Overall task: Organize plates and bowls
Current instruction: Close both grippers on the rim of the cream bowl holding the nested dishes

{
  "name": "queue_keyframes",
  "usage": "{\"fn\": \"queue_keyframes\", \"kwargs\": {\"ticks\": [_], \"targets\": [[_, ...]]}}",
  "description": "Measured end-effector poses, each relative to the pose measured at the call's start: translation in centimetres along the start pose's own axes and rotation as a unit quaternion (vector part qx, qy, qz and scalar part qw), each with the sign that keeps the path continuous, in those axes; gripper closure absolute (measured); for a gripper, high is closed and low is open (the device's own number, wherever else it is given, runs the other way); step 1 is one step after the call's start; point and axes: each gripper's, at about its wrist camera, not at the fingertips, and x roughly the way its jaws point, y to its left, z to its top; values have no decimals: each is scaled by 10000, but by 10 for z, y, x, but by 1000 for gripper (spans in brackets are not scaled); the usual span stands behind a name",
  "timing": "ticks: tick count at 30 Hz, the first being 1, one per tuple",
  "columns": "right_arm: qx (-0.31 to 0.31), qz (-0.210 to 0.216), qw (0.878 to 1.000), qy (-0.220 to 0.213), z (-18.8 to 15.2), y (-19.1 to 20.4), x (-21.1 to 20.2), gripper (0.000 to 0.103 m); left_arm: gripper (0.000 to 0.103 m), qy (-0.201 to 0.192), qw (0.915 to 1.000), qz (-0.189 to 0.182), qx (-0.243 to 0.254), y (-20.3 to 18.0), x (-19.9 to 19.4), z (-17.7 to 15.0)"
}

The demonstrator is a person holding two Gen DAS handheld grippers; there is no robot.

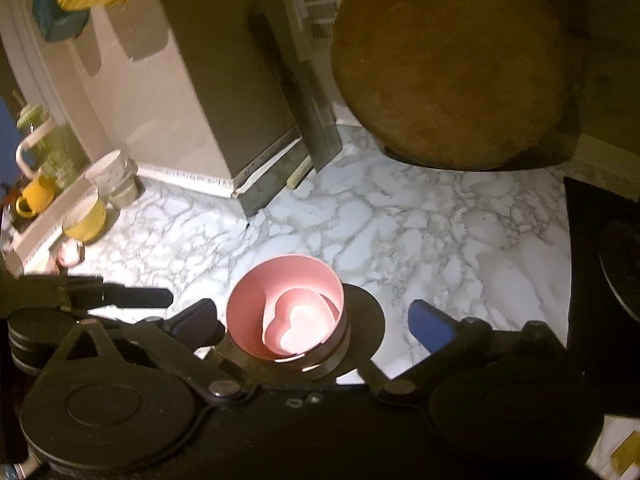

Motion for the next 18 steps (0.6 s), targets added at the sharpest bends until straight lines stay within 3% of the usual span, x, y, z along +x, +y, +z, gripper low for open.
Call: {"fn": "queue_keyframes", "kwargs": {"ticks": [4, 18], "targets": [[413, 157, 9989, 134, -2, -11, 3, 0, 26, -72, 9997, 64, -219, 1, -2, -5], [700, 131, 9943, 792, -7, -39, 50, 3, 26, 254, 9916, 408, -1198, 5, 36, -18]]}}
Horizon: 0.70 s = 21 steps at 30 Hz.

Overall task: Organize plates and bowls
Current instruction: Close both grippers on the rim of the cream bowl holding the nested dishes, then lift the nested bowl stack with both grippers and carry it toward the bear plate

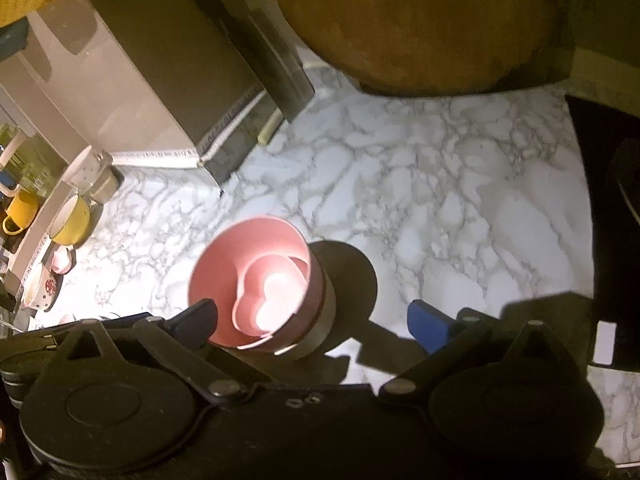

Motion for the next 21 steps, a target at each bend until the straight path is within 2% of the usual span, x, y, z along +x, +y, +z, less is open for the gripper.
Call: {"fn": "queue_keyframes", "kwargs": {"ticks": [6, 11, 17, 21], "targets": [[248, 72, 9994, 237, 5, -14, 23, 9, 26, 89, 9980, 111, -618, 7, 16, 0], [330, 90, 9990, 299, 9, -20, 37, 20, 26, 63, 9945, 216, -1027, 11, 24, 6], [177, 133, 9989, 404, 12, -21, 50, 30, 26, 73, 9910, 424, -1267, 14, 37, 13], [64, 202, 9986, 474, 11, -18, 55, 31, 26, 80, 9901, 460, -1322, 14, 43, 16]]}}
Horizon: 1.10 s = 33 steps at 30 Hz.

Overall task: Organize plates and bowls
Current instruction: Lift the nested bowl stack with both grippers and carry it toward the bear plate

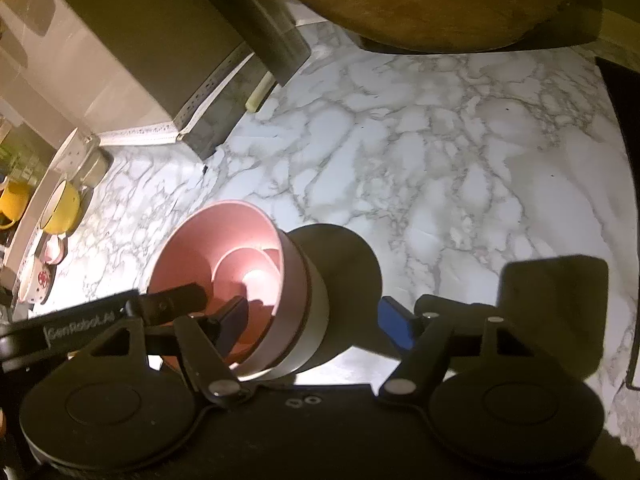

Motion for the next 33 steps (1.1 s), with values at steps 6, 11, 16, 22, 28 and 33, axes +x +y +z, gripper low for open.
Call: {"fn": "queue_keyframes", "kwargs": {"ticks": [6, 11, 16, 22, 28, 33], "targets": [[-11, 7, 10000, 46, 2, 1, 10, 38, 27, -21, 10000, 80, 23, -5, 9, 1], [21, 45, 10000, 79, 3, -2, 14, 49, 28, -29, 9999, 88, 94, -8, 14, 2], [-25, 101, 9999, 74, 4, -1, 17, 56, 42, 43, 9999, 30, 159, -11, 17, 1], [-154, 154, 9997, 53, 5, 5, 18, 69, 59, 197, 9996, -148, 161, -12, 23, 1], [-324, 94, 9994, 59, 6, 10, 19, 75, 61, 202, 9995, -132, 186, -13, 23, 1], [-467, -60, 9989, 8, 5, 15, 18, 78, 64, 177, 9994, -64, 305, -16, 21, 1]]}}
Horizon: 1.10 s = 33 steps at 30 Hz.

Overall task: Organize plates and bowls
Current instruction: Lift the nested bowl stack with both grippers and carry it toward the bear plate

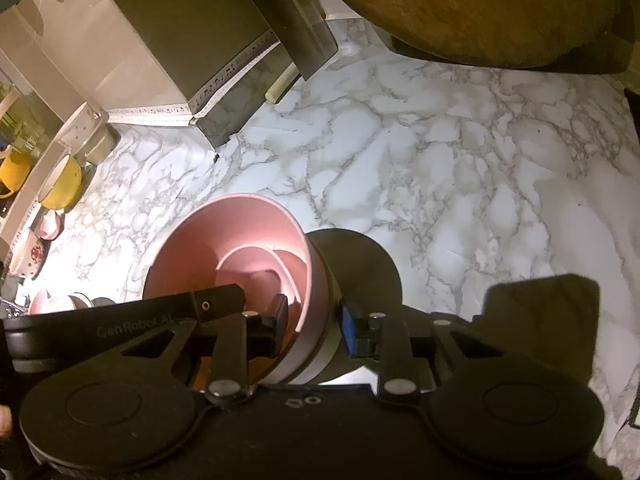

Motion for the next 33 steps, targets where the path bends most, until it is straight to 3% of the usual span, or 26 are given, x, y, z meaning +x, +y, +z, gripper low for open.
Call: {"fn": "queue_keyframes", "kwargs": {"ticks": [16, 33], "targets": [[-339, -29, 9993, -180, 11, 19, -16, 81, 65, -150, 9999, 69, -8, 4, -28, 6], [-935, 358, 9945, -318, 25, 88, -34, 81, 65, -650, 9961, 406, -428, 45, -92, 13]]}}
